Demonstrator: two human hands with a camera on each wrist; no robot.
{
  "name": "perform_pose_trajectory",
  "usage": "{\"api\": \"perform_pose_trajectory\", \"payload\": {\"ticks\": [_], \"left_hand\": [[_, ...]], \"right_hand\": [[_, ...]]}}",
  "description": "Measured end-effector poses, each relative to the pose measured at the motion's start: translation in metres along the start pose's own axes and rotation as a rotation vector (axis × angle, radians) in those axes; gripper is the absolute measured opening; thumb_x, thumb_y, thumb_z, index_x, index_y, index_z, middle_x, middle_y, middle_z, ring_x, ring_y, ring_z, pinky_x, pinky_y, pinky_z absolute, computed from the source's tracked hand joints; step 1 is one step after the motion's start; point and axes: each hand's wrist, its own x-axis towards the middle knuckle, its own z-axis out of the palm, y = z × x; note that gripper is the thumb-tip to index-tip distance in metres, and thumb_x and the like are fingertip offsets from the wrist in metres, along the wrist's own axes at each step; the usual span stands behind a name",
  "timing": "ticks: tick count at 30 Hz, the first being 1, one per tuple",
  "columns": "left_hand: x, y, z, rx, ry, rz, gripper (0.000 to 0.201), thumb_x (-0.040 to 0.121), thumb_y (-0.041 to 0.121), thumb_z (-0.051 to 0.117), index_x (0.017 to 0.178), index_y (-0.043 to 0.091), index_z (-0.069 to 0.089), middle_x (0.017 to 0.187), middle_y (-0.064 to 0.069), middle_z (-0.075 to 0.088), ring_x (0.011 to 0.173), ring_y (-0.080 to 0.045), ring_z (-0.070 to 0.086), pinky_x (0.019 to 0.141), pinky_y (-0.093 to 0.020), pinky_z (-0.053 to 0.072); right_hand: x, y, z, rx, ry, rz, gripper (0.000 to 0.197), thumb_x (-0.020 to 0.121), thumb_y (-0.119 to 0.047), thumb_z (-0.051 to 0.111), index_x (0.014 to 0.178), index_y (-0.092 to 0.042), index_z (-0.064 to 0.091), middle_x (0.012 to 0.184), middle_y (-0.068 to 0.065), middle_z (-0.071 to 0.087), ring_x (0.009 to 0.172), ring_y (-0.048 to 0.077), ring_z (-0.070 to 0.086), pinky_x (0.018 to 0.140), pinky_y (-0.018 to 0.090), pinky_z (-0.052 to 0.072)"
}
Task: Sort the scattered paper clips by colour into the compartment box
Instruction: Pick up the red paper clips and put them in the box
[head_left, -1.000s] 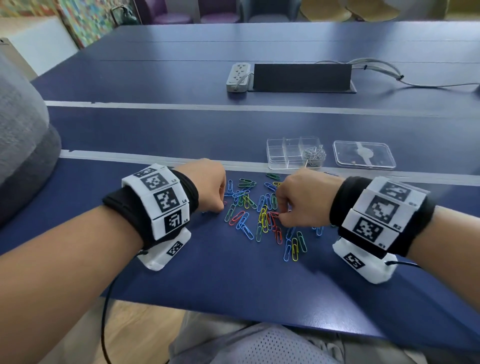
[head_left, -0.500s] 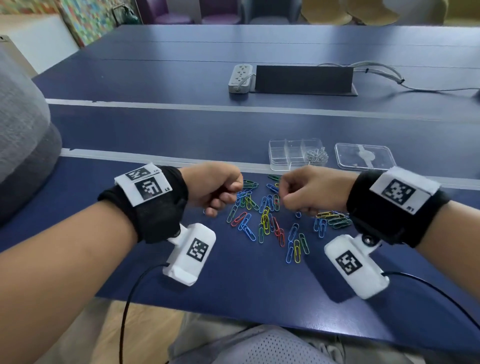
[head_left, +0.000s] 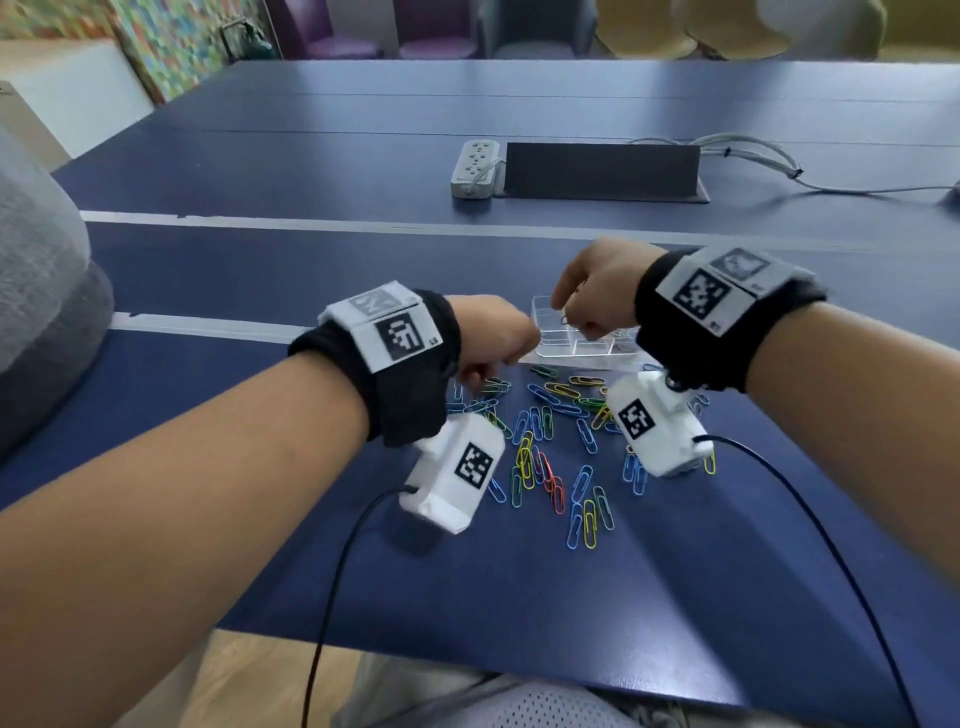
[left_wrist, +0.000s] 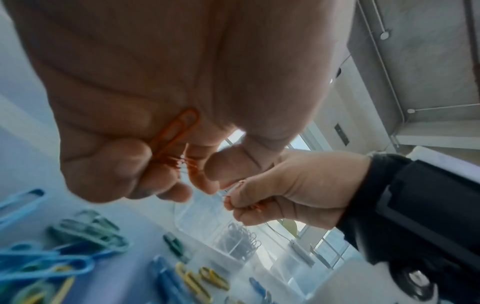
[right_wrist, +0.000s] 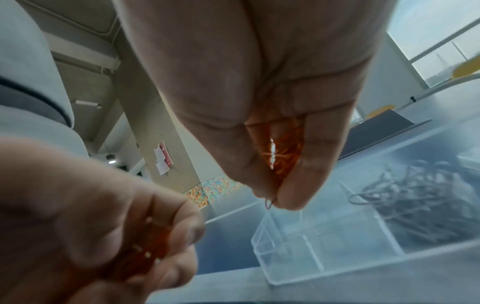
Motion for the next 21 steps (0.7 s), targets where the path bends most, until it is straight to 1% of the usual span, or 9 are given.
{"api": "perform_pose_trajectory", "payload": {"ticks": [2,4,5,7,9,11,14,17,21], "left_hand": [[0.007,0.009,-0.002,-0.06,0.059,-0.011,0.007,0.087,0.011,0.043,0.085,0.005,0.046,0.084,-0.014,0.042,0.052,-0.02,0.034,0.048,-0.021,0.03],[0.017,0.015,-0.005,-0.143,0.127,-0.024,0.015,0.092,0.007,0.037,0.078,0.006,0.043,0.077,-0.011,0.04,0.051,-0.018,0.031,0.048,-0.022,0.029],[0.018,0.018,-0.006,-0.188,0.146,-0.031,0.017,0.093,0.006,0.036,0.077,0.007,0.042,0.074,-0.009,0.038,0.051,-0.017,0.029,0.049,-0.022,0.028],[0.019,0.023,-0.007,-0.261,0.149,-0.043,0.016,0.092,0.004,0.035,0.077,0.008,0.042,0.069,-0.007,0.035,0.052,-0.015,0.027,0.053,-0.022,0.024],[0.018,0.028,-0.008,-0.303,0.125,-0.051,0.018,0.089,0.002,0.032,0.074,0.01,0.04,0.066,-0.006,0.033,0.052,-0.014,0.024,0.053,-0.021,0.021],[0.018,0.032,-0.007,-0.358,0.106,-0.052,0.021,0.087,0.003,0.032,0.07,0.012,0.037,0.064,-0.004,0.03,0.052,-0.012,0.022,0.053,-0.021,0.02],[0.019,0.04,-0.003,-0.41,0.12,-0.067,0.02,0.088,0.008,0.035,0.068,0.011,0.037,0.067,-0.004,0.032,0.056,-0.013,0.028,0.053,-0.021,0.03],[0.023,0.047,0.001,-0.414,0.138,-0.043,0.023,0.092,0.018,0.039,0.07,0.01,0.04,0.072,-0.006,0.037,0.06,-0.015,0.035,0.058,-0.023,0.039],[0.024,0.054,0.008,-0.313,0.15,-0.029,0.017,0.093,0.015,0.035,0.082,0.004,0.041,0.068,-0.007,0.035,0.055,-0.016,0.032,0.056,-0.025,0.035]], "right_hand": [[0.004,-0.008,0.002,-0.068,-0.012,0.007,0.017,0.079,-0.006,0.058,0.088,-0.011,0.071,0.07,0.005,0.071,0.063,0.018,0.067,0.081,0.036,0.058],[0.009,-0.011,0.002,-0.165,-0.003,-0.002,0.022,0.071,-0.011,0.064,0.092,-0.012,0.071,0.08,0.009,0.075,0.077,0.026,0.073,0.079,0.045,0.059],[0.011,-0.011,0.002,-0.204,0.0,-0.003,0.026,0.066,-0.015,0.065,0.092,-0.013,0.07,0.081,0.01,0.075,0.079,0.028,0.073,0.078,0.047,0.059],[0.012,-0.013,0.0,-0.253,0.007,0.005,0.03,0.063,-0.02,0.068,0.093,-0.017,0.069,0.081,0.008,0.075,0.08,0.027,0.073,0.078,0.046,0.059],[0.011,-0.015,-0.001,-0.247,0.018,0.013,0.028,0.067,-0.022,0.071,0.095,-0.018,0.068,0.083,0.007,0.075,0.081,0.026,0.072,0.081,0.043,0.059],[0.01,-0.015,-0.003,-0.196,0.007,0.028,0.023,0.071,-0.019,0.07,0.094,-0.016,0.07,0.087,0.008,0.075,0.086,0.026,0.072,0.084,0.042,0.057],[0.007,-0.013,-0.006,-0.098,0.026,0.036,0.017,0.075,-0.009,0.064,0.09,-0.012,0.072,0.085,0.01,0.075,0.086,0.027,0.072,0.084,0.043,0.057],[0.003,-0.008,-0.008,-0.093,0.052,0.039,0.019,0.08,-0.004,0.061,0.097,-0.008,0.069,0.089,0.01,0.073,0.086,0.026,0.07,0.087,0.042,0.056],[-0.002,0.005,-0.011,0.004,0.037,0.05,0.023,0.084,-0.003,0.055,0.104,-0.008,0.067,0.084,0.011,0.069,0.081,0.027,0.067,0.086,0.043,0.057]]}}
